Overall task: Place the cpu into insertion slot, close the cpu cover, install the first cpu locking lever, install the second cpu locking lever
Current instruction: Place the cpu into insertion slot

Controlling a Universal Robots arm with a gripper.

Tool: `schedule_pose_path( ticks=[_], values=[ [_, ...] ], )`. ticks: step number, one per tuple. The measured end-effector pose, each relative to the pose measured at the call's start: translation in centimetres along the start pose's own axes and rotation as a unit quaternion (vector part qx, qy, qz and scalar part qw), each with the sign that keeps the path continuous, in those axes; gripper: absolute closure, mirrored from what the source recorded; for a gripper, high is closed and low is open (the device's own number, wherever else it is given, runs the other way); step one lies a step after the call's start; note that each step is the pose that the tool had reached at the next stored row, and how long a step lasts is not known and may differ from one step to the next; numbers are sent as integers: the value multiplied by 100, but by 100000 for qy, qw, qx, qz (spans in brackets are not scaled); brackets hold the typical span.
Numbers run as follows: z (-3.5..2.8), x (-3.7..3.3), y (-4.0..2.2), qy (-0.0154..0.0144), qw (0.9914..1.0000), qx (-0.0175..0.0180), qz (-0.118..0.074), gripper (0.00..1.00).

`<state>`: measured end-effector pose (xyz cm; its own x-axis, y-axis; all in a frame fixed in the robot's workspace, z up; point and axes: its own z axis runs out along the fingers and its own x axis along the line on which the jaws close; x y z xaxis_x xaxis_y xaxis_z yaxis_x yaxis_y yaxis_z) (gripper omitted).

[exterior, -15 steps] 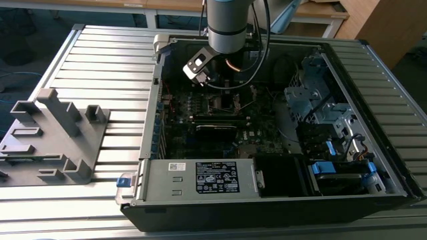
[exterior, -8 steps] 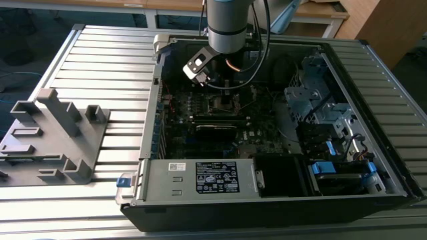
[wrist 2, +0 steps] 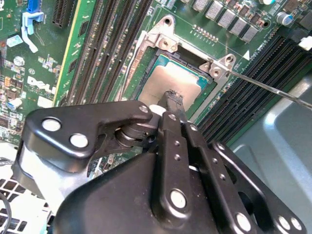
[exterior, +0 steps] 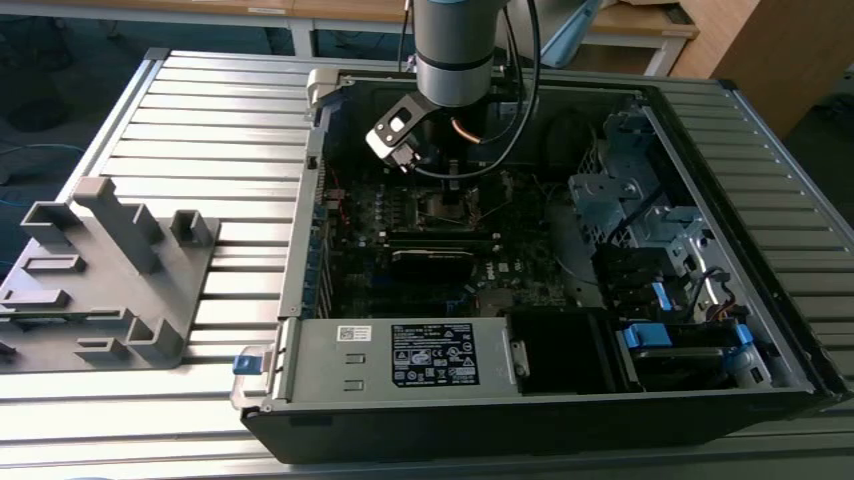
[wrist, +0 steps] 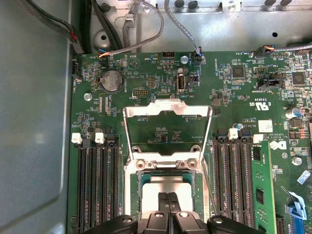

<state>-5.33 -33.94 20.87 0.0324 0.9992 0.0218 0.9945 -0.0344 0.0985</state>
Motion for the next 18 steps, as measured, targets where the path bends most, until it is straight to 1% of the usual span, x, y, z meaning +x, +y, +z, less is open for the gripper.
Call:
schedule_pose_path(
  ticks=[1,2,3,5,6,9,14,18],
  values=[
    [0,0,0,3,100000,-1,0,89],
    [0,0,1,-10,99999,368,3,89],
    [2,0,5,-45,99993,1165,19,89],
    [6,1,12,-94,99956,2957,55,89],
    [5,0,12,-124,99943,3365,61,89],
    [6,0,12,-128,99932,3698,69,89],
    [14,5,50,-126,99931,3706,70,89],
    [20,7,67,-127,99931,3709,70,89]
  ],
)
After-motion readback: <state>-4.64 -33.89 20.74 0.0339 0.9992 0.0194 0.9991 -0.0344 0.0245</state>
